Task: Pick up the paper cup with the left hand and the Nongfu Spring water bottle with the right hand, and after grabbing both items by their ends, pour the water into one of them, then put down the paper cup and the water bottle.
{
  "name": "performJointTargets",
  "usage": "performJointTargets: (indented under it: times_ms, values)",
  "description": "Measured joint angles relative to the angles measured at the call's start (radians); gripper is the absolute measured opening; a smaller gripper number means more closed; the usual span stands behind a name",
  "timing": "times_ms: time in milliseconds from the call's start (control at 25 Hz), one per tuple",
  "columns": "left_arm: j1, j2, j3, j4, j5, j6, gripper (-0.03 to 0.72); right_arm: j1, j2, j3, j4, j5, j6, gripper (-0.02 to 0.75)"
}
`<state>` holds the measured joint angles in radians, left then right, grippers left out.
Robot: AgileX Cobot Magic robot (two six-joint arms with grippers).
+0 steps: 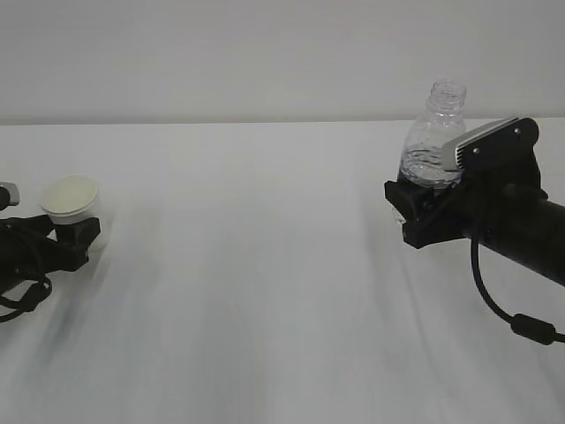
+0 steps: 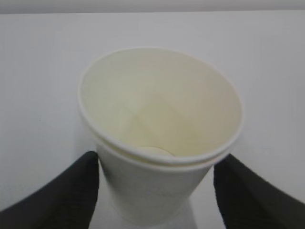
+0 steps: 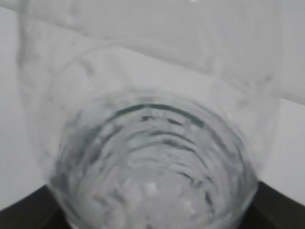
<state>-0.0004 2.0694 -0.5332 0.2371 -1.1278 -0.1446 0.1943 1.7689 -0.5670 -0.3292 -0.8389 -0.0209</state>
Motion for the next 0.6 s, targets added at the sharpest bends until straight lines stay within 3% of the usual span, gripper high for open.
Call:
performJointTargets:
  times_ms: [600]
  values:
    - [0.000, 0.018, -0.097, 0.000, 0.120, -0.037, 0.587, 0.000, -0.026, 0.000, -0.002, 0.001, 0.000, 0.502]
